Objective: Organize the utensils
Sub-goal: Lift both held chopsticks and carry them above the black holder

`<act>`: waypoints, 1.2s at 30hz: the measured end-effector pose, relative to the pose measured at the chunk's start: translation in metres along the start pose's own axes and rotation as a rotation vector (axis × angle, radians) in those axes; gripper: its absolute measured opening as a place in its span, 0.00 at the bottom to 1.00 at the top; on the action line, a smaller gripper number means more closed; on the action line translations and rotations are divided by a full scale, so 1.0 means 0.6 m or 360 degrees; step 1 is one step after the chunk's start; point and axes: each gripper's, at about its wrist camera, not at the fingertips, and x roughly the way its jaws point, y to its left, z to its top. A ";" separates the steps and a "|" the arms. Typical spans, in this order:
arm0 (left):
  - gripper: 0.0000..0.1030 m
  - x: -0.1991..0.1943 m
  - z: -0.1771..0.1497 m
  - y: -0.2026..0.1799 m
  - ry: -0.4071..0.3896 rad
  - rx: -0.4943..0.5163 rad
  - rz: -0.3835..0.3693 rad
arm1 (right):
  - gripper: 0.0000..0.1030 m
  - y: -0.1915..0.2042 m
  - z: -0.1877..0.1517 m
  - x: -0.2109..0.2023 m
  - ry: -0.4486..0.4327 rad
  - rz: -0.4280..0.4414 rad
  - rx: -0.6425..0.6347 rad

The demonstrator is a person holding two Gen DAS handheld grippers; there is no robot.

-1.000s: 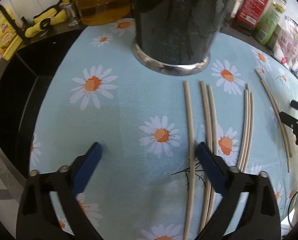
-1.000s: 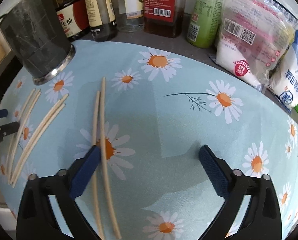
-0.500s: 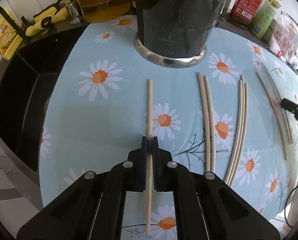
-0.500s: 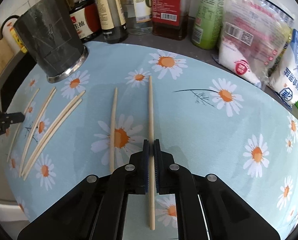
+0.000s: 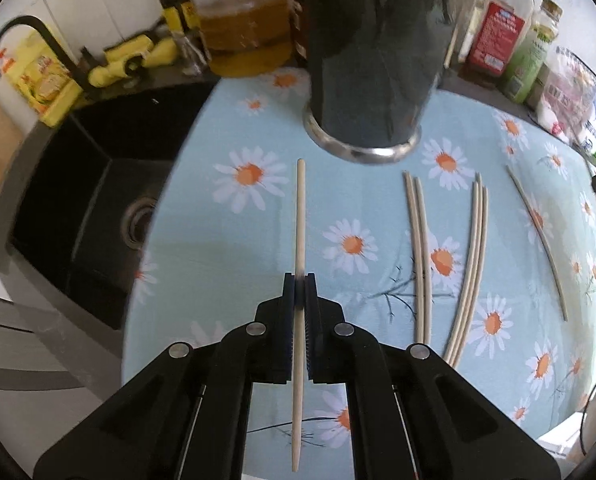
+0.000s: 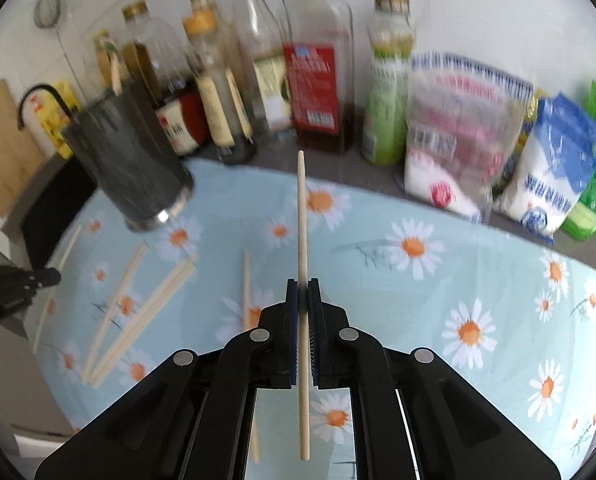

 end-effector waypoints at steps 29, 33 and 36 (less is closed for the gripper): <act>0.05 -0.198 0.184 0.118 -0.0643 -0.0017 0.0048 | 0.05 0.148 0.196 -0.103 -0.0553 0.0274 -0.0202; 0.05 -0.219 0.207 0.115 -0.0789 0.0028 -0.0051 | 0.05 0.162 0.219 -0.102 -0.0699 0.0373 -0.0193; 0.05 -0.237 0.218 0.109 -0.0942 0.0076 -0.0220 | 0.05 0.166 0.233 -0.099 -0.0829 0.0482 -0.0159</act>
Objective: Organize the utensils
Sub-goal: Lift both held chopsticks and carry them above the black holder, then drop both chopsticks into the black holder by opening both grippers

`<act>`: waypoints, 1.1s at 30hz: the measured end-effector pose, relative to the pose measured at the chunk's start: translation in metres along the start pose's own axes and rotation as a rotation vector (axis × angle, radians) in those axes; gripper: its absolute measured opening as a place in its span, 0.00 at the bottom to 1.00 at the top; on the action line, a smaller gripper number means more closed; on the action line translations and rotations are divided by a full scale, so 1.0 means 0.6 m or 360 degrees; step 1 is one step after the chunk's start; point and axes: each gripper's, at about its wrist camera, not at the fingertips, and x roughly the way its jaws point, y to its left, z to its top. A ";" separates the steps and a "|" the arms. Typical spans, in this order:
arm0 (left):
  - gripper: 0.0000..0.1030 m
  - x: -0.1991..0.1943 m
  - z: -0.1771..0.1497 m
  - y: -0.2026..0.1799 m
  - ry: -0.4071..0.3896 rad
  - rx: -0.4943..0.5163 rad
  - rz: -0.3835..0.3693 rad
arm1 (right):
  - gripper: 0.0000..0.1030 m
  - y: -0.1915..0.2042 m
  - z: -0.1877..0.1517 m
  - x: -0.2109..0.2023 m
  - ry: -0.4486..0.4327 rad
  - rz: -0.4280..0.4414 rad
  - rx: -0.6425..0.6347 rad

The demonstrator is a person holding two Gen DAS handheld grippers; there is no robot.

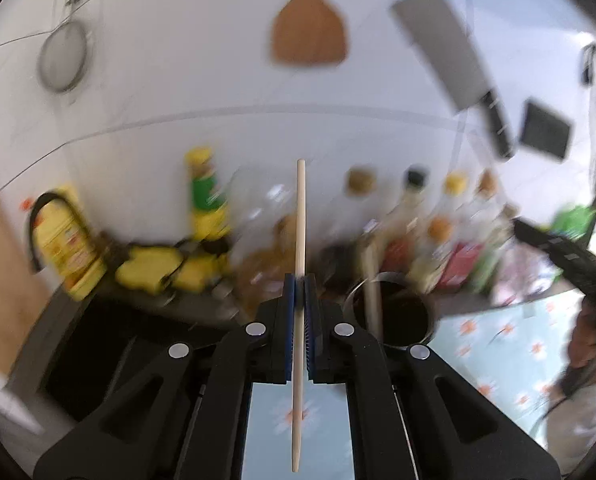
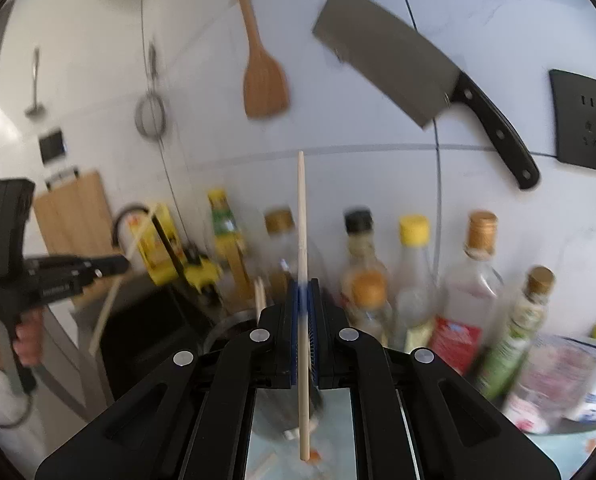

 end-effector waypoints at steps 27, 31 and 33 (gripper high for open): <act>0.05 0.142 -0.029 -0.001 -0.0685 -0.0192 -0.0795 | 0.05 0.020 -0.044 0.161 -0.0315 0.0289 0.0185; 0.05 0.166 -0.053 -0.010 -0.0608 -0.0178 -0.0804 | 0.05 0.020 -0.070 0.178 -0.0249 0.0258 0.0172; 0.05 0.170 -0.060 -0.012 -0.0591 -0.0179 -0.0796 | 0.05 0.024 -0.079 0.182 -0.0223 0.0238 0.0150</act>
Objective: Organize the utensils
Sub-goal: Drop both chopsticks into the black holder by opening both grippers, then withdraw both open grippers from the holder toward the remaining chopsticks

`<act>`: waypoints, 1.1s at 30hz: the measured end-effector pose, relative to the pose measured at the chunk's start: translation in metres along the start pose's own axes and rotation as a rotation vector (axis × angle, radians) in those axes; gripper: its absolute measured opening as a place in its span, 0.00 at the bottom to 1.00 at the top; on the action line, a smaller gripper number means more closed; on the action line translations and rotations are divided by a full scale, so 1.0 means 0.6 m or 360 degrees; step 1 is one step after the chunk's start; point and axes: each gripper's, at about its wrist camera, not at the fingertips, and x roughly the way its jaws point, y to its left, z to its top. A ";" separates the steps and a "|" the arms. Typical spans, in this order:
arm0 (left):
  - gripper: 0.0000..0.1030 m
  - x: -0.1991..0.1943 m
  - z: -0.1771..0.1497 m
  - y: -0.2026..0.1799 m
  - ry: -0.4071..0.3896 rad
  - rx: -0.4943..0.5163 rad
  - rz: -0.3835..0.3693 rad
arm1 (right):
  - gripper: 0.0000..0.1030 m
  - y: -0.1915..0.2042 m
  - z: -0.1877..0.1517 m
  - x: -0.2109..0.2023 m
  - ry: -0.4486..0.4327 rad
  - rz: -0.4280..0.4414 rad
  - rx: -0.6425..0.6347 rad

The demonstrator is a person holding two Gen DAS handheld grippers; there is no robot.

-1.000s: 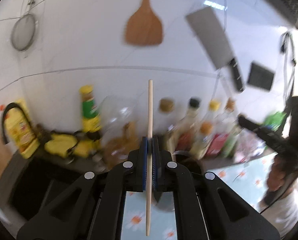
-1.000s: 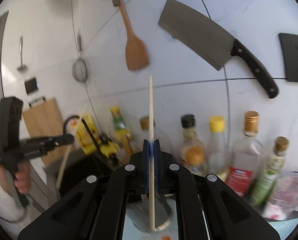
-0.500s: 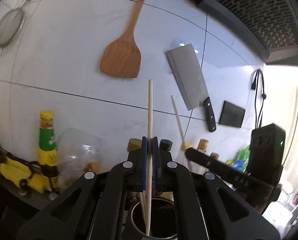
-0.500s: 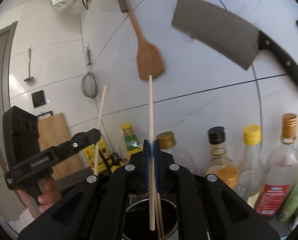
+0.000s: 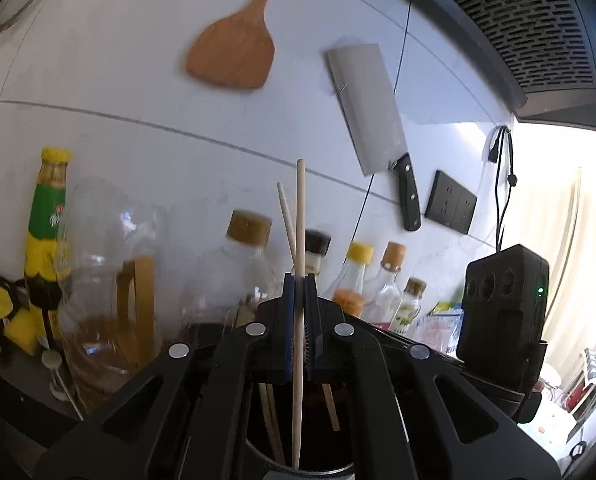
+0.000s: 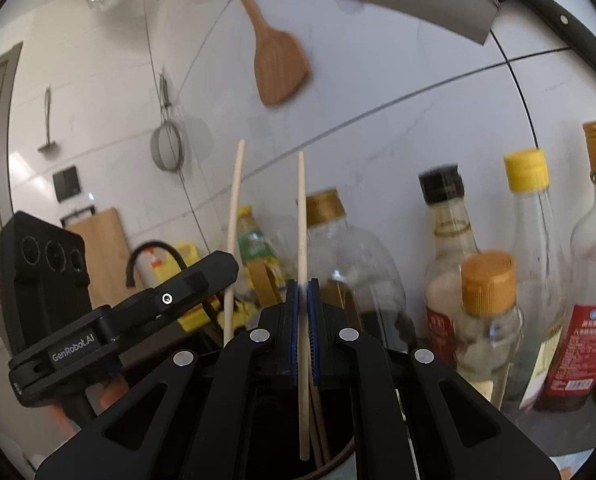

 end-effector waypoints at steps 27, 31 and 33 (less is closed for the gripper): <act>0.55 -0.085 -0.009 -0.029 0.0035 -0.0007 0.0227 | 0.35 0.054 -0.003 -0.071 0.0106 -0.0116 -0.0205; 0.65 -0.109 -0.002 -0.038 0.0044 0.0017 0.0275 | 0.45 0.066 0.008 -0.091 0.0106 -0.0115 -0.0246; 0.68 -0.123 -0.002 -0.042 0.0054 0.0021 0.0315 | 0.48 0.069 0.012 -0.101 0.0101 -0.0117 -0.0253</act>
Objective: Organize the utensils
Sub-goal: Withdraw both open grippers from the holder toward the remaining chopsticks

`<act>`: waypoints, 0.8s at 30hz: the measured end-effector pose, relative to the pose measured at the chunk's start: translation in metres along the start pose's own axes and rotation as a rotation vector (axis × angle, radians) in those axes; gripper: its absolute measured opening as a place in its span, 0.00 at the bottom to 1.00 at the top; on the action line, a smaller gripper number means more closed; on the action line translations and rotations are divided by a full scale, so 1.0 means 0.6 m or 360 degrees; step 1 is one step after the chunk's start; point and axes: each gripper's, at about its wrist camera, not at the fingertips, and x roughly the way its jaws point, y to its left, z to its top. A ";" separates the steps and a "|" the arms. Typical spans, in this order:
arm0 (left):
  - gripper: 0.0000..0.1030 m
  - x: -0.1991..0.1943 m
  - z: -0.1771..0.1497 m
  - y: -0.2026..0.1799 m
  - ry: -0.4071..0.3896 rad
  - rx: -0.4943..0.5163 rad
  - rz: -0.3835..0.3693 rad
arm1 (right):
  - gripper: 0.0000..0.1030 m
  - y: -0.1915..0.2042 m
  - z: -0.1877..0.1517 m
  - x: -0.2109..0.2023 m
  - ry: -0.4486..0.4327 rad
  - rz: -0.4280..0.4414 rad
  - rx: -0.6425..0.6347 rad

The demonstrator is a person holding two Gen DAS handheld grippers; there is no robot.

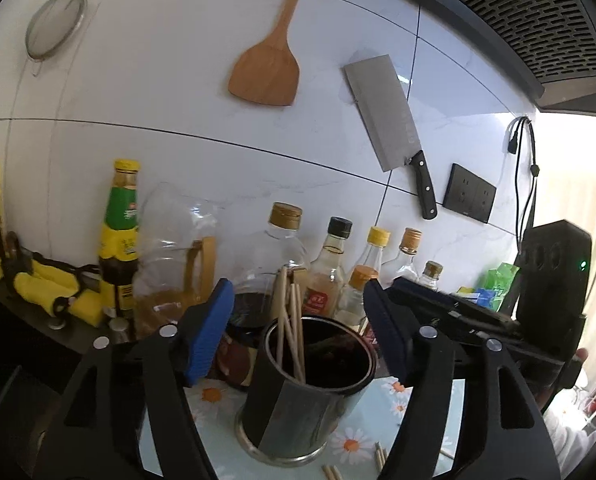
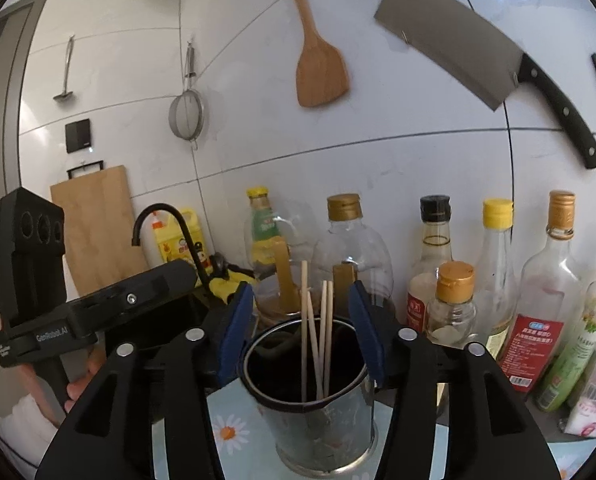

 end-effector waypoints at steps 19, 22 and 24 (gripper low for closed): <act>0.90 -0.027 -0.090 -0.022 0.0435 0.0120 0.0337 | 0.90 0.006 -0.024 -0.107 0.0071 -0.0159 -0.0050; 0.92 -0.022 -0.114 -0.025 0.0511 0.0102 0.0358 | 0.90 -0.002 -0.037 -0.118 0.0107 -0.0173 -0.0033; 0.93 -0.017 -0.131 -0.029 0.0564 0.0090 0.0369 | 0.91 -0.010 -0.049 -0.126 0.0144 -0.0183 -0.0026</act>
